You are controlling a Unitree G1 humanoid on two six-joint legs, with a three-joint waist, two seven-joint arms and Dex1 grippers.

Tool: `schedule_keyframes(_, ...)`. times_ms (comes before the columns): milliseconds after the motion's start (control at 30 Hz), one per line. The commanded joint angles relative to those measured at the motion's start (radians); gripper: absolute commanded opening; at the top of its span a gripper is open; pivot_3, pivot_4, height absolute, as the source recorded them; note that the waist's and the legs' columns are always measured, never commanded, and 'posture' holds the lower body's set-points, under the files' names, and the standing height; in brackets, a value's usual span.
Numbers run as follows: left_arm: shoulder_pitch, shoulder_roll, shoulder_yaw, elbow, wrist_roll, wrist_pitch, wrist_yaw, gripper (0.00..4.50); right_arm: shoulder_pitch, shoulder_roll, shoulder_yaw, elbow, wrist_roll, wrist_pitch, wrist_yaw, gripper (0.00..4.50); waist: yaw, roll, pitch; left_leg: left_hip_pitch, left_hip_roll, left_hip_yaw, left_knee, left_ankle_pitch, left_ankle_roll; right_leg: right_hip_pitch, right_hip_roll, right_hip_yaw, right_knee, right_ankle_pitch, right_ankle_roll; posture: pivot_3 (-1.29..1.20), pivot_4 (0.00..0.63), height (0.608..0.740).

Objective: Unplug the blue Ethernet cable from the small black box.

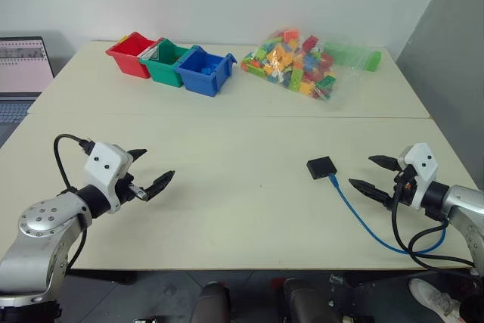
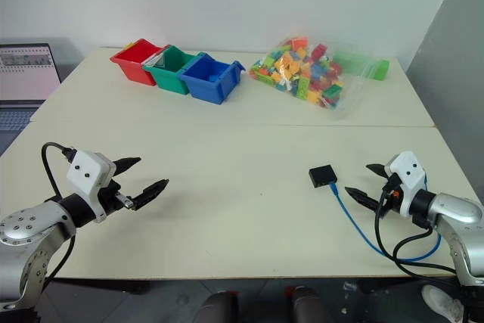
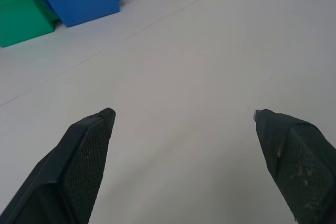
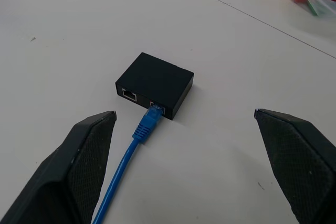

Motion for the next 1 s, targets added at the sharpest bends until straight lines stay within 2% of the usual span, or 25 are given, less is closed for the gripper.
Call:
schedule_keyframes(33, 0.003, -0.008, 0.018, -0.026, -0.016, -0.026, -0.015, 4.50, -0.013, -0.006, -0.011, -0.017, -0.001, -0.015, 0.003, 4.47, 0.000, 0.000, 0.000, 0.000, 0.000, 0.000, 0.000, 0.000, 0.000, 0.000, 0.000, 0.000, 0.000, 0.000, 0.000, 0.00, 0.150, 0.740)
schedule_keyframes(433, 0.017, 0.007, 0.007, -0.047, 0.000, -0.002, -0.017, 4.50, -0.012, 0.004, 0.001, -0.025, -0.006, -0.009, -0.015, 4.47, 0.000, 0.000, 0.000, 0.000, 0.000, 0.000, 0.000, 0.000, 0.000, 0.000, 0.000, 0.000, 0.000, 0.000, 0.000, 0.00, 0.150, 0.740)
schedule_keyframes(633, 0.008, 0.038, -0.018, -0.079, -0.066, 0.030, -0.111, 4.50, 0.020, 0.034, 0.017, -0.072, -0.014, 0.024, -0.074, 4.47, 0.000, 0.000, 0.000, 0.000, 0.000, 0.000, 0.000, 0.000, 0.000, 0.000, 0.000, 0.000, 0.000, 0.000, 0.000, 0.00, 0.150, 0.740)
schedule_keyframes(800, -0.036, 0.084, -0.063, -0.164, -0.209, 0.132, -0.235, 4.50, 0.049, 0.125, 0.076, -0.115, -0.085, 0.079, -0.231, 4.47, 0.000, 0.000, 0.000, 0.000, 0.000, 0.000, 0.000, 0.000, 0.000, 0.000, 0.000, 0.000, 0.000, 0.000, 0.000, 0.00, 0.150, 0.740)
schedule_keyframes(1000, -0.101, 0.136, -0.122, -0.205, -0.247, 0.168, -0.299, 4.50, 0.089, 0.236, 0.132, -0.177, -0.103, 0.149, -0.341, 4.47, -0.002, 0.000, 0.000, 0.000, 0.000, 0.001, 0.000, 0.000, 0.000, -0.001, 0.000, 0.000, 0.000, 0.000, 0.000, 0.00, 0.150, 0.740)
